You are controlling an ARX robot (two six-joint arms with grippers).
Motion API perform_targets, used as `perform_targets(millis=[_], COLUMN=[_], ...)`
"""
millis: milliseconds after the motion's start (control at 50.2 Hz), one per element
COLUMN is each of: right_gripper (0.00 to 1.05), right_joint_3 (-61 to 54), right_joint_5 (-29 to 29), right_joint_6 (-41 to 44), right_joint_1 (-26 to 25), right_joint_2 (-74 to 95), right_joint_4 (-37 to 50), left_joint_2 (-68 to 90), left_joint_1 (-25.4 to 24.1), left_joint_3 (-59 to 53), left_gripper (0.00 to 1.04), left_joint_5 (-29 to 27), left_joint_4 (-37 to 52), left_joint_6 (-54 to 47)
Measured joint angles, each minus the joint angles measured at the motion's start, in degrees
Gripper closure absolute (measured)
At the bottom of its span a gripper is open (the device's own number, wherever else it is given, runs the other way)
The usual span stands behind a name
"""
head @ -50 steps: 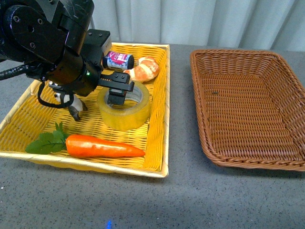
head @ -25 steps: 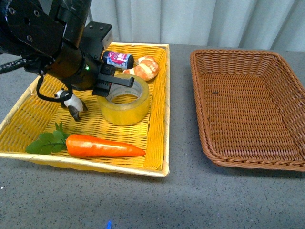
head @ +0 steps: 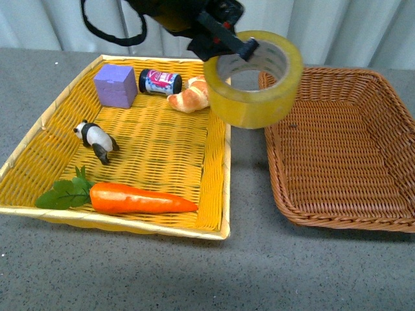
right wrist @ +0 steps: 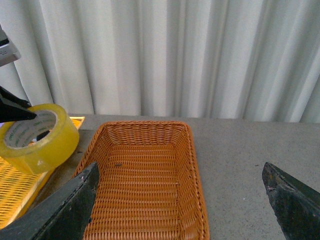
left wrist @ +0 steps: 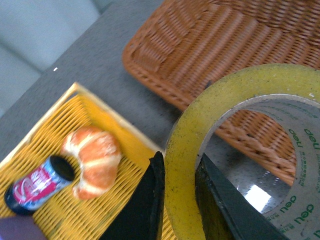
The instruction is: Move tape to another basket
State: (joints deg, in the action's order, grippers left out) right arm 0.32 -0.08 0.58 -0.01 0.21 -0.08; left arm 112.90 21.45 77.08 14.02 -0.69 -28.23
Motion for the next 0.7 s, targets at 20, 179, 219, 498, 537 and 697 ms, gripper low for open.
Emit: perform_targets(millis=[20, 179, 219, 498, 537, 697], right_gripper=[0.09, 0.09, 0.09, 0.09, 0.09, 0.09], right_joint_3=[0.00, 0.00, 0.00, 2.56, 4.28, 8.79], right_joint_5=[0.00, 0.00, 0.00, 3.69, 3.52, -2.14], right_joint_6=[0.00, 0.00, 0.00, 3.80, 7.98, 12.22], right_joint_1=[0.00, 0.00, 0.00, 0.79, 0.70, -0.59], right_joint_2=[0.00, 0.00, 0.00, 3.41, 8.76, 26.77], right_joint_4=[0.00, 0.00, 0.00, -6.71, -9.16, 0.72], left_joint_2=[0.00, 0.76, 0.83, 1.33, 1.42, 1.46], left_joint_1=[0.68, 4.20, 4.61, 4.83, 4.70, 4.68], left_joint_3=[0.42, 4.07, 4.68, 5.75, 5.75, 5.75], left_gripper=[0.90, 0.90, 0.90, 0.90, 0.90, 0.90], left_joint_5=[0.33, 2.08, 2.58, 2.99, 2.91, 2.91], left_joint_4=[-0.46, -2.36, -2.69, -3.69, -3.72, -3.78], left_joint_6=[-0.68, -3.26, -3.69, -5.20, -5.20, -5.25])
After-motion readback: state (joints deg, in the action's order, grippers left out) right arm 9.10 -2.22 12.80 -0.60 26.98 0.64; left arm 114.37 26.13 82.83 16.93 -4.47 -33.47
